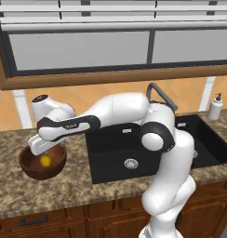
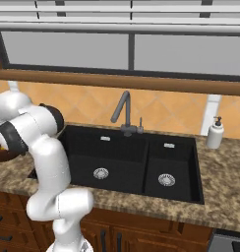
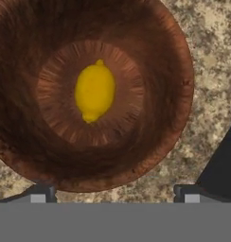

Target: Pick the lemon from the sink and place it in the bowl. Then pick the bowl and place it in the microwave. Then close the microwave door and press the start button.

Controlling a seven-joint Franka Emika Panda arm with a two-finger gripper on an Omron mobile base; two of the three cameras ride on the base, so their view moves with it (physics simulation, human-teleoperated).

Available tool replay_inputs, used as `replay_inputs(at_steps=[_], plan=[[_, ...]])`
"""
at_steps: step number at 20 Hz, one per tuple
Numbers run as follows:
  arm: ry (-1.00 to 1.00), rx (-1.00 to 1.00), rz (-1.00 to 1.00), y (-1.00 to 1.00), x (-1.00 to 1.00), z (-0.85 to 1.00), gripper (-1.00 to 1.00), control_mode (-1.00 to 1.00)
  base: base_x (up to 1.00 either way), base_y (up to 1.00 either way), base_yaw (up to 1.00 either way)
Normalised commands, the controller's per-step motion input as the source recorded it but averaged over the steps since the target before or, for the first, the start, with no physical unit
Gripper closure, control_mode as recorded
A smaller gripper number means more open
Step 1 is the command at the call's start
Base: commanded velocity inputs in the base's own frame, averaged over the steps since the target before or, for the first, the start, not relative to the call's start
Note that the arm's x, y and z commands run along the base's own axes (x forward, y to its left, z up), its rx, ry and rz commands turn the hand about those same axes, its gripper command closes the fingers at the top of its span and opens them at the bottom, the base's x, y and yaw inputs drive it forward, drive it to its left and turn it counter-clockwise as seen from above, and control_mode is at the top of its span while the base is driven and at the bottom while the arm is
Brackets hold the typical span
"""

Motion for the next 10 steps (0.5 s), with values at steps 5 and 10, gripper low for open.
replay_inputs(at_steps=[5, 10], plan=[[0.00, 0.14, -0.25, -0.55, 0.01, -0.07, -1.00, -1.00, 0.00, 0.00, 0.00], [0.02, 0.10, -0.13, 0.05, 0.28, -0.36, -1.00, -1.00, 0.00, 0.00, 0.00]])
